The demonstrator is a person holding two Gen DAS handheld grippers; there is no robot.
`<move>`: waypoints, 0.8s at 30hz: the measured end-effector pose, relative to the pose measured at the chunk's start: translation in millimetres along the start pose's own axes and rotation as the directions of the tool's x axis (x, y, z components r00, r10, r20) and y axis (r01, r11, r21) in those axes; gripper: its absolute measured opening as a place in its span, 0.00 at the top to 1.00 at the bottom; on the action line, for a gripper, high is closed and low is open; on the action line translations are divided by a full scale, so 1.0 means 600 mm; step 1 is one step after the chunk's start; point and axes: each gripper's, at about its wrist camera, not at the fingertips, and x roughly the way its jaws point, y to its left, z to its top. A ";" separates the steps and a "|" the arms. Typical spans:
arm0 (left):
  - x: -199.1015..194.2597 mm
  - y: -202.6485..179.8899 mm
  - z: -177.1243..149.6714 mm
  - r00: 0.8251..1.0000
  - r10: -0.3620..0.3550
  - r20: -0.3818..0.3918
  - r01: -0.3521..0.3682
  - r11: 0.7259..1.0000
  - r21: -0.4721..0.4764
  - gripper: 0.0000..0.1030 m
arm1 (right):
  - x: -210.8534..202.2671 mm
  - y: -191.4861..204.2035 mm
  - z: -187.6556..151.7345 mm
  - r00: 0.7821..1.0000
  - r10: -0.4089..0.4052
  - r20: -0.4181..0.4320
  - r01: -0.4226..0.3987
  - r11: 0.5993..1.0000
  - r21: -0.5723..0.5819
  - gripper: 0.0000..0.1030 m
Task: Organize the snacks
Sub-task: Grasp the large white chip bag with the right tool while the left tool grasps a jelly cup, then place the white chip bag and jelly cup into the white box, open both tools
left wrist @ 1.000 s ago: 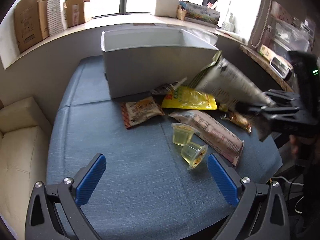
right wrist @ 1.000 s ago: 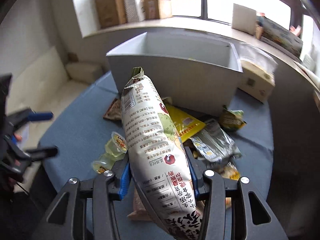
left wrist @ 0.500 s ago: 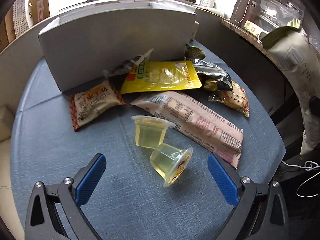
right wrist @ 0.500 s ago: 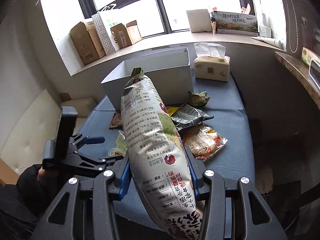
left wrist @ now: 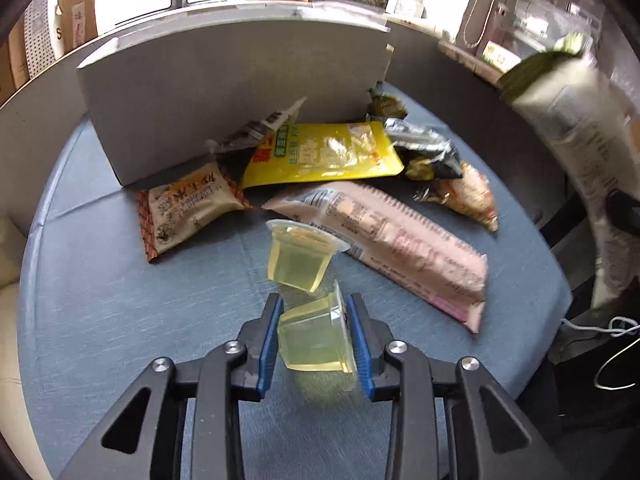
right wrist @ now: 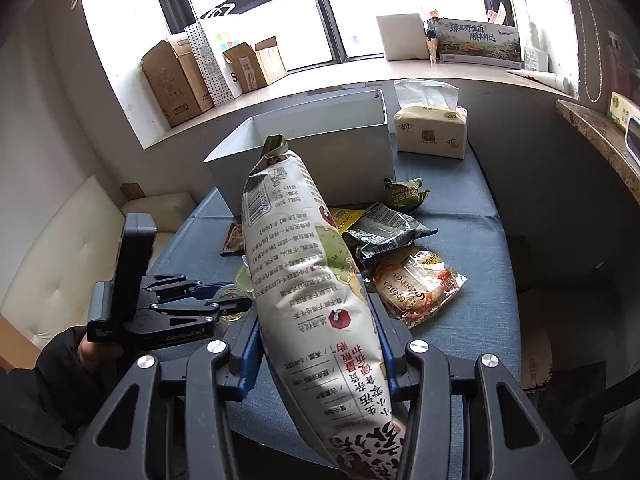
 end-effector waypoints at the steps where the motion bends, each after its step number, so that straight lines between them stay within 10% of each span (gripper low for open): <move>1: -0.008 0.003 0.000 1.000 -0.007 0.010 0.007 1.000 -0.005 0.65 | 0.000 0.000 0.000 1.000 -0.001 0.000 0.001 1.000 0.000 0.51; 14: -0.169 0.023 0.022 0.976 0.030 0.218 -0.018 0.998 -0.053 0.65 | 0.027 0.022 0.017 0.999 0.054 -0.004 -0.054 0.998 -0.036 0.51; 24: -0.207 0.076 0.185 0.938 0.093 0.333 -0.082 0.996 -0.046 0.65 | 0.084 0.028 0.162 0.992 0.114 0.062 -0.111 0.993 -0.040 0.51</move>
